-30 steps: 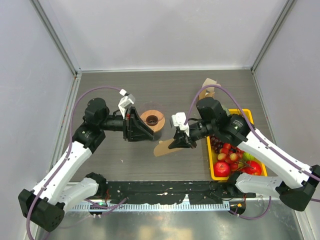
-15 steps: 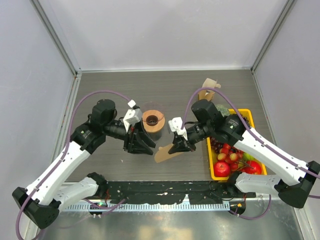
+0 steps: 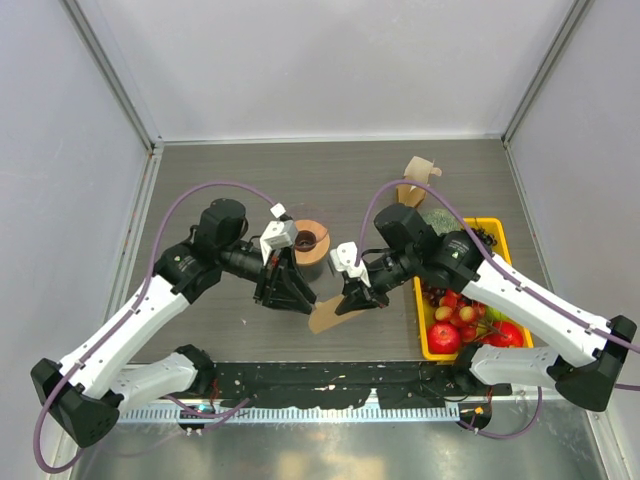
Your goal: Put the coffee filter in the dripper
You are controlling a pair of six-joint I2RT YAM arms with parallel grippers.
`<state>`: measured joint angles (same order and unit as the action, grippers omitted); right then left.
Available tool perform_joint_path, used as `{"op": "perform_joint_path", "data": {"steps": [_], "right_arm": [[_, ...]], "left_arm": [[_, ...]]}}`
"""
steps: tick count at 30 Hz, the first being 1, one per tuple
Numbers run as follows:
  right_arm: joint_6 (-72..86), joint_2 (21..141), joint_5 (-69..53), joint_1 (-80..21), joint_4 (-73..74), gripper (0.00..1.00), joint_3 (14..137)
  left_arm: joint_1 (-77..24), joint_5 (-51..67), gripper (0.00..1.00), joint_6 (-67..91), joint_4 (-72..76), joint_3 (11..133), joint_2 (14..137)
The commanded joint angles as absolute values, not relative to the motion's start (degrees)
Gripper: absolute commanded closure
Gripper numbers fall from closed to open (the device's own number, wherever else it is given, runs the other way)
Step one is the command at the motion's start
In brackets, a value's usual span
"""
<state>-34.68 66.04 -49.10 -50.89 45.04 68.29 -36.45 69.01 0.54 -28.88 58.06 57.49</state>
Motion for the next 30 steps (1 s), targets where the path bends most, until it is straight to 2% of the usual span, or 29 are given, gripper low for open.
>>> {"op": "perform_joint_path", "data": {"steps": [1, 20, 30], "right_arm": [[-34.63, 66.44, -48.96, -51.24, 43.42, 0.95, 69.35], [-33.75, 66.71, -48.69, -51.24, 42.8, 0.95, 69.79], [-33.57, 66.62, -48.96, -51.24, 42.8, 0.94, 69.79]], "left_arm": [[-37.26, 69.61, 0.66, 3.43, -24.88, 59.15, 57.92], [-37.79, 67.76, 0.75, 5.36, -22.94, 57.92, 58.62], [-37.97, 67.5, 0.89, 6.15, -22.06, 57.39, 59.15]]}}
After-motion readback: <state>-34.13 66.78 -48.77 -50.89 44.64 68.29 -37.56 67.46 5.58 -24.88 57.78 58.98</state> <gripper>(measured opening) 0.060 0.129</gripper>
